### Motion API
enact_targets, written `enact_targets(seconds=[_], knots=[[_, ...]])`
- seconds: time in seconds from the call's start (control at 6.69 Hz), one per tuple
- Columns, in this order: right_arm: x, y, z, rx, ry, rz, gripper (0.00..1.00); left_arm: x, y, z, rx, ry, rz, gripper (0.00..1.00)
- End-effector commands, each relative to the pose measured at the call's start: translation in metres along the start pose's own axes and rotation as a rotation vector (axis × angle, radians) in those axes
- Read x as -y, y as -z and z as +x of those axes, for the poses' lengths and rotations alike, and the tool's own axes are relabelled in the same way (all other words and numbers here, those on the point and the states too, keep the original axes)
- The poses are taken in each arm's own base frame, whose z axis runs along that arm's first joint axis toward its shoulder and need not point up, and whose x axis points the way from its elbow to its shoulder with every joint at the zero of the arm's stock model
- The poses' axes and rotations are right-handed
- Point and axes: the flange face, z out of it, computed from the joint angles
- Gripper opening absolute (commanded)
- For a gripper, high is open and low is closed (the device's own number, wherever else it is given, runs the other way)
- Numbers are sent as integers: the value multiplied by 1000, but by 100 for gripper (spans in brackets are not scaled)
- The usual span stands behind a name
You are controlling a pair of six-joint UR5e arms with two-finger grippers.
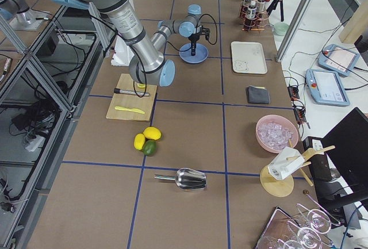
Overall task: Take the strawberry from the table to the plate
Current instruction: 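Lower the strawberry onto the plate and open the right gripper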
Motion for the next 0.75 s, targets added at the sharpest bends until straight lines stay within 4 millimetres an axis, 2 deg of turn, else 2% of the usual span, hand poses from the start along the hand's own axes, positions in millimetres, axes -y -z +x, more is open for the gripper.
enact_targets(seconds=[0.0,0.3,0.45,0.6], knots=[[-1,0,0,2,-2,-1,99,0,0,-1,0,1,-1,100],[3,17,-6,25,-4,6,100,0,-4,-2,1,1,-8,100],[13,36,-2,20,-19,17,100,0,-5,-2,2,2,-9,100],[23,86,14,-15,-40,28,100,4,-1,-10,4,-24,-5,100]])
